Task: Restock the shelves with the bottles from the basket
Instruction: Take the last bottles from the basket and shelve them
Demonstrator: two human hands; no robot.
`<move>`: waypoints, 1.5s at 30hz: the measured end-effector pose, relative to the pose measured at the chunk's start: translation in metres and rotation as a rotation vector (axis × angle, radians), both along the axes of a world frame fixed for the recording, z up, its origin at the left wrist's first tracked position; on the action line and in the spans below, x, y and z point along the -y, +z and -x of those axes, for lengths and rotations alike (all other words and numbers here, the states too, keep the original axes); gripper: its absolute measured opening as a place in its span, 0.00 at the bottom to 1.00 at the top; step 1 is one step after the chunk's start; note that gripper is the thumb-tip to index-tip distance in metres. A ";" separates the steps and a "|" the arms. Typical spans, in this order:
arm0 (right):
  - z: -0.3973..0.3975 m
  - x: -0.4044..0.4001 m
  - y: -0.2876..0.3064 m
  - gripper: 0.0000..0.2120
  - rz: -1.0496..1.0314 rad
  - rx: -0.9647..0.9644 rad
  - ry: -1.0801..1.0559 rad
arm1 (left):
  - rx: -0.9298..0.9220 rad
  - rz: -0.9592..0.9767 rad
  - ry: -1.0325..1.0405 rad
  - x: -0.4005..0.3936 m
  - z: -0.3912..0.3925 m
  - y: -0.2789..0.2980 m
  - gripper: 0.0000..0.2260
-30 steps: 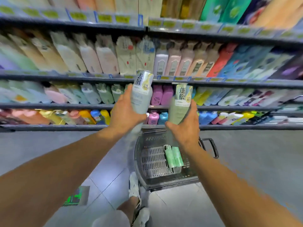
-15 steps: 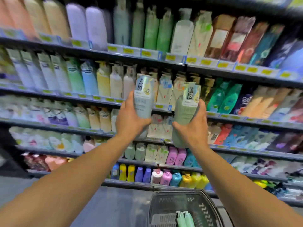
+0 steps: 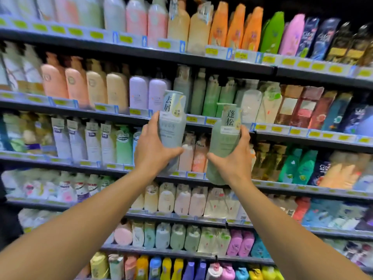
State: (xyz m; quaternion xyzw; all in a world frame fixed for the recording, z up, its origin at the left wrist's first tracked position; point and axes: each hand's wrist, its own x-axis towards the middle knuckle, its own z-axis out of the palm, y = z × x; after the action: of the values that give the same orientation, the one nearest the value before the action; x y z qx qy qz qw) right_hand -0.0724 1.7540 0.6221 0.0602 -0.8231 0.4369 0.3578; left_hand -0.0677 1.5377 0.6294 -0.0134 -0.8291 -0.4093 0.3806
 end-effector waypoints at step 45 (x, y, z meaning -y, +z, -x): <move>0.280 0.069 0.070 0.52 -0.026 -0.150 0.078 | -0.235 -0.011 0.137 0.063 0.174 0.041 0.49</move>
State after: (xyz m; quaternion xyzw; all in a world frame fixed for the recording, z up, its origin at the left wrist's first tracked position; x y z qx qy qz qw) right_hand -0.3525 1.6849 0.6919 0.1296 -0.7966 0.4341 0.4003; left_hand -0.2417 1.4752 0.6707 -0.0027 -0.7755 -0.3826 0.5021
